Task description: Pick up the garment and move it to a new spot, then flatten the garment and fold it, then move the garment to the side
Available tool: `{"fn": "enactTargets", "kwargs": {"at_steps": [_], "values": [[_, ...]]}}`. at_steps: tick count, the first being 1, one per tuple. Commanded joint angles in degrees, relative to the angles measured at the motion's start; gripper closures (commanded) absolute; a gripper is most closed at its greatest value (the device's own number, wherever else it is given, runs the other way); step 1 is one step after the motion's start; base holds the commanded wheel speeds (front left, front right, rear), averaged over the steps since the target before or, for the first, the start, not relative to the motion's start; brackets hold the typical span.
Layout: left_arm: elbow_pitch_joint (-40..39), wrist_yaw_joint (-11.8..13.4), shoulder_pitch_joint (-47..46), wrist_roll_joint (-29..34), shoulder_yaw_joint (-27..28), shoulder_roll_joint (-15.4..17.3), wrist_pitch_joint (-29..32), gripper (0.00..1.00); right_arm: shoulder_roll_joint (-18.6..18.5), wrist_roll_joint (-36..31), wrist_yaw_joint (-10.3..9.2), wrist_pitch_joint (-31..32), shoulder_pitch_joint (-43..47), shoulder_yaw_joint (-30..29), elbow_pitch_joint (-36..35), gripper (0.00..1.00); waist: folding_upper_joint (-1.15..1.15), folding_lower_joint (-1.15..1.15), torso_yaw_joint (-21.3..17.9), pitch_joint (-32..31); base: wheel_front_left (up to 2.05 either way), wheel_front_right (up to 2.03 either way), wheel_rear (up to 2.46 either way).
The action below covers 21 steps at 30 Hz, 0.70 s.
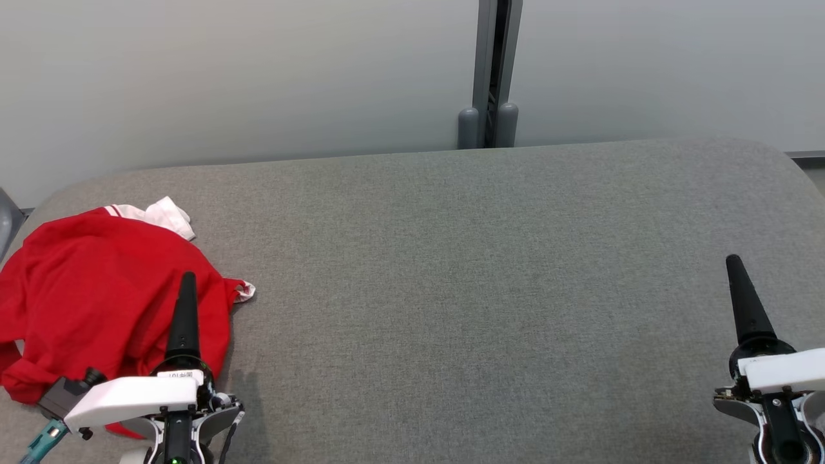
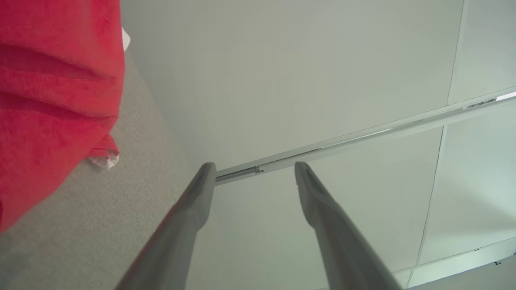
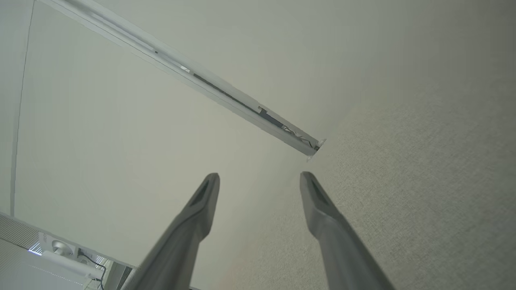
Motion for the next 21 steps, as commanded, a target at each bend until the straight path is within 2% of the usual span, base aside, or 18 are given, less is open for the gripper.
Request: {"fn": "enactTargets", "kwargs": {"at_steps": [1, 12, 16, 21], "values": [[-1.4, 0.0, -1.1, 1.5, 0.5, 0.3, -0.4, 0.00, -1.0, -3.1, 0.02, -0.7, -1.8, 0.6, -1.6, 0.00, 0.00, 0.00, 0.0, 0.0, 0.00, 0.00, 0.00], [-5.5, 0.0, -0.7, 9.1, 2.1, 0.3, -2.1, 0.00, -1.3, -21.3, 0.02, -3.4, -2.7, 4.3, -6.8, 0.00, 0.00, 0.00, 0.6, 0.3, 0.00, 0.00, 0.00], [-7.1, 0.0, -0.4, 12.7, 2.4, 0.4, -2.6, 0.00, -1.4, -25.7, 0.02, -4.4, -3.0, 5.4, -8.2, 0.00, 0.00, 0.00, 1.0, 0.5, 0.00, 0.00, 0.00], [-9.8, 0.5, 0.0, 20.3, 1.8, 0.4, -3.3, 0.00, -0.9, -29.3, 0.02, -5.5, -3.1, 6.3, -10.0, 0.00, 0.00, 0.00, 1.5, 0.5, 0.00, 0.00, 0.00]]}}
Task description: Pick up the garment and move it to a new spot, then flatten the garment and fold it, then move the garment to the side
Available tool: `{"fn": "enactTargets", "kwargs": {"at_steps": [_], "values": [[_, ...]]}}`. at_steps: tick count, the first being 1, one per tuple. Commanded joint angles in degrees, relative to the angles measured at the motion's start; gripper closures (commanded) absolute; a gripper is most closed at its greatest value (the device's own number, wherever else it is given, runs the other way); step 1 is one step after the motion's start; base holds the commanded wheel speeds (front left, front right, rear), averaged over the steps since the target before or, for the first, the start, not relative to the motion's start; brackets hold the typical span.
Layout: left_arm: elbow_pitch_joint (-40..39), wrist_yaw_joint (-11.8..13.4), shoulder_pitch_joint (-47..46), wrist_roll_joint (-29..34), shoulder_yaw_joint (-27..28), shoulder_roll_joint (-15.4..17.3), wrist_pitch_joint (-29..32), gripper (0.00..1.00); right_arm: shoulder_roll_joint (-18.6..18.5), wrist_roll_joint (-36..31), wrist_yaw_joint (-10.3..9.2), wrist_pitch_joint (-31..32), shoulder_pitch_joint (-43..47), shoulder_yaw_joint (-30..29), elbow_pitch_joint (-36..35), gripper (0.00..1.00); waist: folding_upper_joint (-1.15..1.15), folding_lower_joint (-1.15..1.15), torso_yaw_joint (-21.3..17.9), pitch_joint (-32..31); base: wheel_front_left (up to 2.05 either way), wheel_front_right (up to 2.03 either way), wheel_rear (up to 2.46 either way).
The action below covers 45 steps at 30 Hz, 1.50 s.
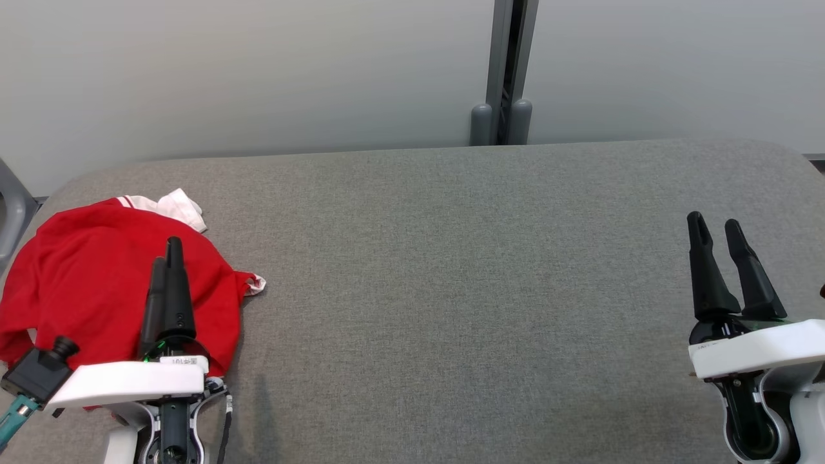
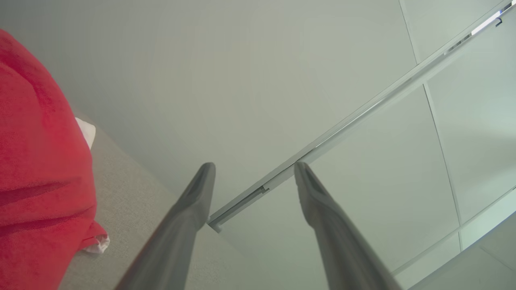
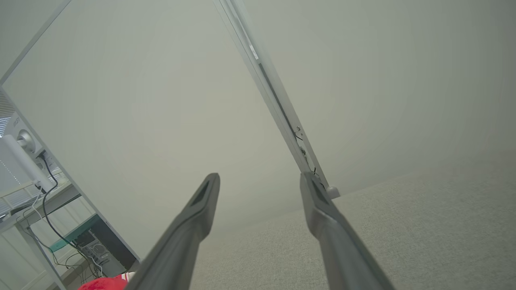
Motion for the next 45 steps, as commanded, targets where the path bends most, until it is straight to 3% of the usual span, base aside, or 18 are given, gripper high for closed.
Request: {"fn": "enactTargets", "kwargs": {"at_steps": [1, 13, 25, 30, 45], "values": [[-1.7, 0.7, -0.1, 2.9, -0.4, 0.3, -0.5, 0.00, -0.3, -2.1, 0.01, -0.9, -1.3, 0.5, -1.2, 0.00, 0.00, 0.00, 0.1, 0.0, 0.00, 0.00, 0.00], [-7.0, 6.4, 1.0, 21.9, -7.4, 0.3, -1.8, 0.00, 0.4, -10.9, 0.01, -3.1, -0.2, 2.0, -1.9, 0.00, 0.00, 0.00, 0.3, 0.6, 0.00, 0.00, 0.00], [-4.2, 11.9, 1.4, 39.1, -14.0, 0.4, -3.1, 0.00, 0.6, -18.9, 0.01, -5.3, 0.2, 5.1, 0.8, 0.00, 0.00, 0.00, -0.4, 1.2, 0.00, 0.00, 0.00], [-2.9, 13.4, 1.4, 42.5, -15.2, 0.4, -3.7, 0.00, 1.0, -21.5, 0.01, -6.1, 0.7, 5.4, 2.3, 0.00, 0.00, 0.00, -0.6, 1.3, 0.00, 0.00, 0.00], [1.7, 14.8, 2.7, 47.3, -16.1, 0.5, -5.1, 0.00, 2.1, -27.2, 0.01, -8.4, 1.4, 4.5, 5.3, 0.00, 0.00, 0.00, -0.4, 0.6, 0.00, 0.00, 0.00]]}}
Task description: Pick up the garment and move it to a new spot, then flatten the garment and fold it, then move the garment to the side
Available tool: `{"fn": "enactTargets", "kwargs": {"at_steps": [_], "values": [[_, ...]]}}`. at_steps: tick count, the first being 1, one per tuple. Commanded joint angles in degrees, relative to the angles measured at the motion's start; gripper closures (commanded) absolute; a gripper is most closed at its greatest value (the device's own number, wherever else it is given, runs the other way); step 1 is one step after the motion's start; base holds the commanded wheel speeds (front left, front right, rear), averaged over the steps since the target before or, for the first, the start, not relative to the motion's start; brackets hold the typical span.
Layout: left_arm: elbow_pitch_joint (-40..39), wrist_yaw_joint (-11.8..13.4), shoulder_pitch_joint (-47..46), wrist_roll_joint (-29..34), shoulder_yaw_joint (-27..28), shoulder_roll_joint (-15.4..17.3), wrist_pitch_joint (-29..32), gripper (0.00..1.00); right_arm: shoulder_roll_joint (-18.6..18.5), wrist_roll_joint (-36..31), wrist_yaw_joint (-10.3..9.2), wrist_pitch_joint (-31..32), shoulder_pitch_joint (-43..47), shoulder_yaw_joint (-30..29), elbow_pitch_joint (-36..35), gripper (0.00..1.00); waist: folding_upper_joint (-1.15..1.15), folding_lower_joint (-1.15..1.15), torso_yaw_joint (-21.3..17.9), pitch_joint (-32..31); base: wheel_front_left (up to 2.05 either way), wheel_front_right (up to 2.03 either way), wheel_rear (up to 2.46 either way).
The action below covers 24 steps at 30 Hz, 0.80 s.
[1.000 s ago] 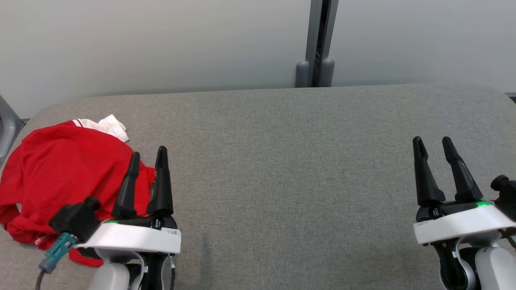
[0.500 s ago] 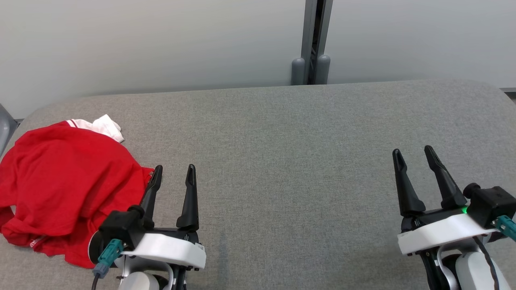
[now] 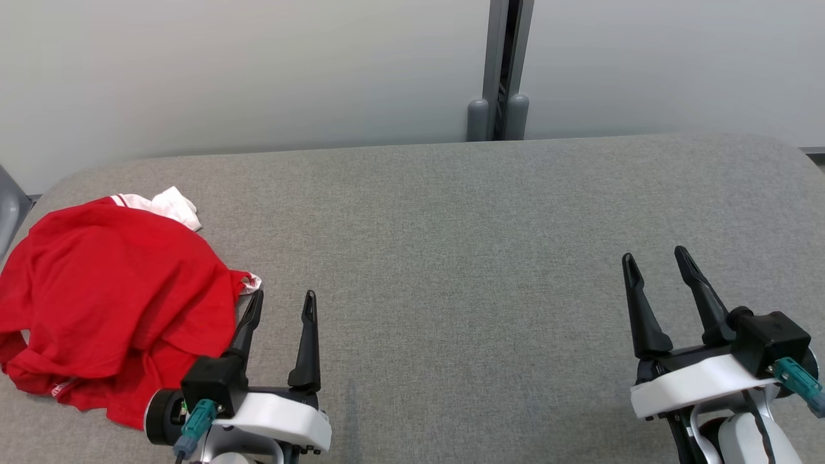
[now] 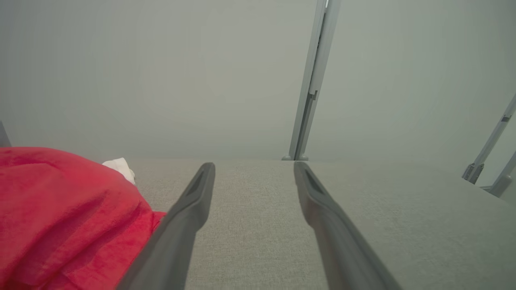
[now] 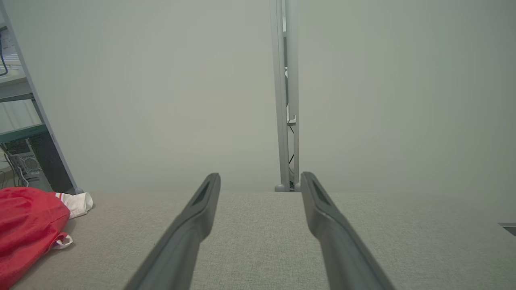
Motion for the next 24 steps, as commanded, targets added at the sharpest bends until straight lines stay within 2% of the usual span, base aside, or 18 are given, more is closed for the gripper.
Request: {"fn": "enactTargets", "kwargs": {"at_steps": [1, 24], "values": [[0.1, 0.5, -0.3, 1.2, 0.1, 0.3, -0.5, 0.00, -0.1, -1.4, 0.00, -0.8, 0.0, -0.2, -0.1, 0.00, 0.00, 0.00, 0.1, 0.0, 0.00, 0.00, 0.00], [0.3, 1.5, 0.4, 9.3, -1.1, 0.4, -2.4, 0.00, -0.2, -8.1, 0.00, -3.8, -0.8, 1.1, 2.1, 0.00, 0.00, 0.00, 0.5, -0.4, 0.00, 0.00, 0.00]]}}
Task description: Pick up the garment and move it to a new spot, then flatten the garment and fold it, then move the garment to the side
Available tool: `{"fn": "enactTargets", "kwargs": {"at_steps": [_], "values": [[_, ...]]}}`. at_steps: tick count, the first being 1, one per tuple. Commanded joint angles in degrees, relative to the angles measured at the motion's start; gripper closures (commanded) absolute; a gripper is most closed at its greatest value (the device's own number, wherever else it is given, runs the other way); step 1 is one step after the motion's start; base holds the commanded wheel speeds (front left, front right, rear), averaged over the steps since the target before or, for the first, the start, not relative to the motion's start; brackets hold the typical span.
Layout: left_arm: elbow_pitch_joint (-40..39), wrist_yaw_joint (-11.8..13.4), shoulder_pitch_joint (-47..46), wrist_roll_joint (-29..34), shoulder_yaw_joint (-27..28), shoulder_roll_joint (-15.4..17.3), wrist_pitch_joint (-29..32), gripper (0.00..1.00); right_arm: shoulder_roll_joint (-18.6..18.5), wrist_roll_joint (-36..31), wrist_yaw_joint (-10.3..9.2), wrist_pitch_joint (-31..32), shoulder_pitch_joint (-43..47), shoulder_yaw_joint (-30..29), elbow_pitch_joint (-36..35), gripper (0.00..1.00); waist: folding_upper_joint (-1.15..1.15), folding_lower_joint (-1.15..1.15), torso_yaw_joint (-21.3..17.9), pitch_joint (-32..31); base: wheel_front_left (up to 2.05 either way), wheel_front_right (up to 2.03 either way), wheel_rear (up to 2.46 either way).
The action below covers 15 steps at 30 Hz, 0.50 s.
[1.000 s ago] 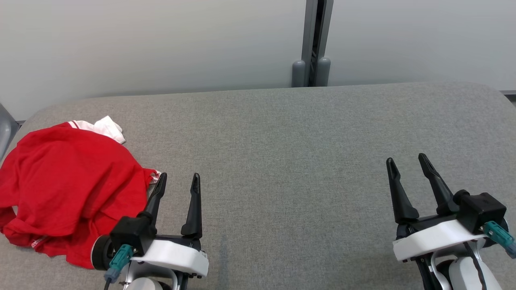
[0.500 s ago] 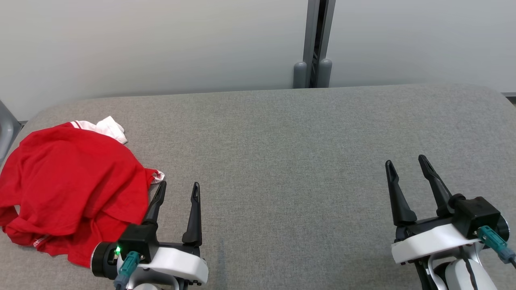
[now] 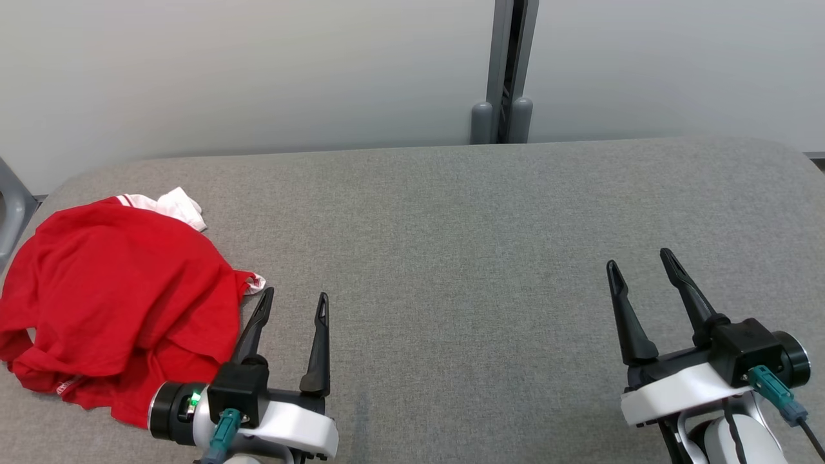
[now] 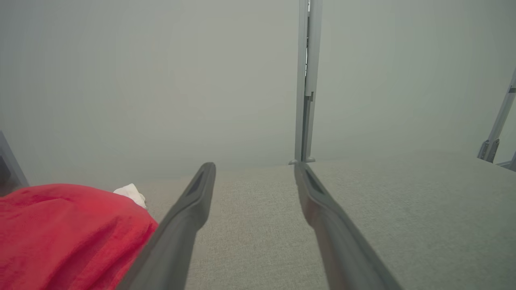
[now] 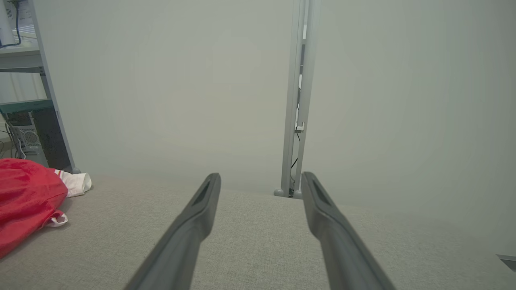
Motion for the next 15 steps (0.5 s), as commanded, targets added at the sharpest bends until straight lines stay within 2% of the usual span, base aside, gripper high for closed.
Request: {"fn": "enactTargets", "kwargs": {"at_steps": [1, 15], "values": [[-0.3, 0.3, 0.4, 1.2, 0.0, 0.3, -0.4, 0.00, -0.4, -0.7, -0.02, -0.7, -0.3, -0.2, 0.4, 0.00, 0.00, 0.00, 0.0, -0.1, 0.00, 0.00, 0.00], [-0.2, -0.2, 0.5, 0.6, 0.2, 0.3, -0.4, 0.00, -0.3, 1.9, -0.02, -0.6, -0.5, -1.6, 3.7, 0.00, 0.00, 0.00, -0.7, -0.2, 0.00, 0.00, 0.00]]}}
